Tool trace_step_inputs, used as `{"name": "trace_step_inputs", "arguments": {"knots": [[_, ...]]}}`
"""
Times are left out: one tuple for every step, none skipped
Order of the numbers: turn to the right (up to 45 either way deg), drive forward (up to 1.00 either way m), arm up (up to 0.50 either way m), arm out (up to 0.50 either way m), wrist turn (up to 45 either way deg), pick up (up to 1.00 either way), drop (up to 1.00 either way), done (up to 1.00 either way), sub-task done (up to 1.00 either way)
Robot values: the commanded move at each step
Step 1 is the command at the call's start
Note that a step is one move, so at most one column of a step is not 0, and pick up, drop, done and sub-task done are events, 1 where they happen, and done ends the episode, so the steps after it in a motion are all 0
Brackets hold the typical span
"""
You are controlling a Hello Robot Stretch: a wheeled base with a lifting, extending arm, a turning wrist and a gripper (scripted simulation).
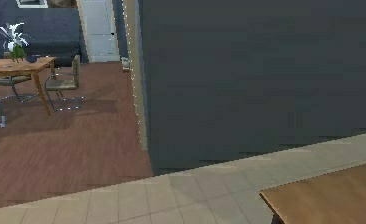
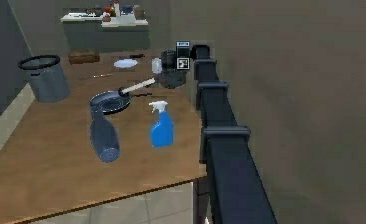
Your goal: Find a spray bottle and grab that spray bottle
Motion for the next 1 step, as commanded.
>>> {"name": "trace_step_inputs", "arguments": {"knots": [[0.0,0.00,0.00,0.00,9.0,0.00,0.00,0.00,0.00]]}}
